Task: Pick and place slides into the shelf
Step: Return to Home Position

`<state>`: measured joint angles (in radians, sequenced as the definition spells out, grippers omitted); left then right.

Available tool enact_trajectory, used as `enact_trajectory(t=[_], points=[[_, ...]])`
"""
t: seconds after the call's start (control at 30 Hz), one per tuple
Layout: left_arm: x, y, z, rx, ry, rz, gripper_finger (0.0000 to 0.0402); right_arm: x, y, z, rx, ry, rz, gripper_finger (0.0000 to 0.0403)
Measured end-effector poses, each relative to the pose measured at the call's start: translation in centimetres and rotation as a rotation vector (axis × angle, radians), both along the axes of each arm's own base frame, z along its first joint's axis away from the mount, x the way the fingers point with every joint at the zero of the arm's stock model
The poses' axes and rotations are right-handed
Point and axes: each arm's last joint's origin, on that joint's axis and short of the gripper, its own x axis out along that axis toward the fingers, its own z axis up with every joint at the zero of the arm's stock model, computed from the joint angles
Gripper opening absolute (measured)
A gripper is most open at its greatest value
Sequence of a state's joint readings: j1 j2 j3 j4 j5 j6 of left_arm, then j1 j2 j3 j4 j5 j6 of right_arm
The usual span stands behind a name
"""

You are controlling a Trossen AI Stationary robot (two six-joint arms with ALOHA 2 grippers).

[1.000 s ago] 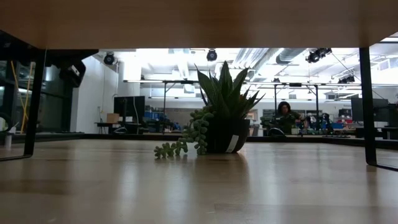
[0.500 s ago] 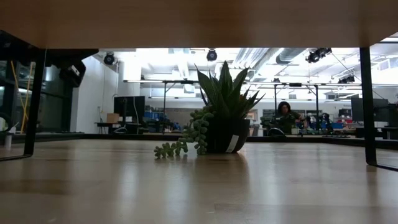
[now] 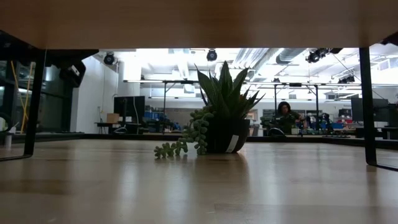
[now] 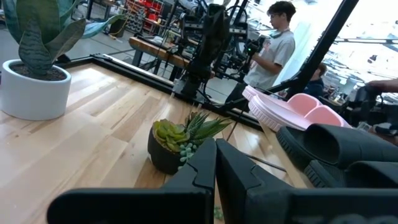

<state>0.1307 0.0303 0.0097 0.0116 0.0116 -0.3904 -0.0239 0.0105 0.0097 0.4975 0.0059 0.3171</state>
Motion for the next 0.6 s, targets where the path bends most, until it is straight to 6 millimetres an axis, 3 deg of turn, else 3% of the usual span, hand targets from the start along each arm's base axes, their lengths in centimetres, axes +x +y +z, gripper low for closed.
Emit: enact_trajectory(t=[0.17,0.6], points=[[0.0,0.0,0.0,0.000,0.000,0.000,0.0001,0.5,0.0,-1.2,-0.107,0.135,-0.055,0.0000],[0.0,0.0,0.0,0.000,0.000,0.000,0.0001,1.0,-0.2,-3.1,-0.044,0.339,-0.030,0.0000]])
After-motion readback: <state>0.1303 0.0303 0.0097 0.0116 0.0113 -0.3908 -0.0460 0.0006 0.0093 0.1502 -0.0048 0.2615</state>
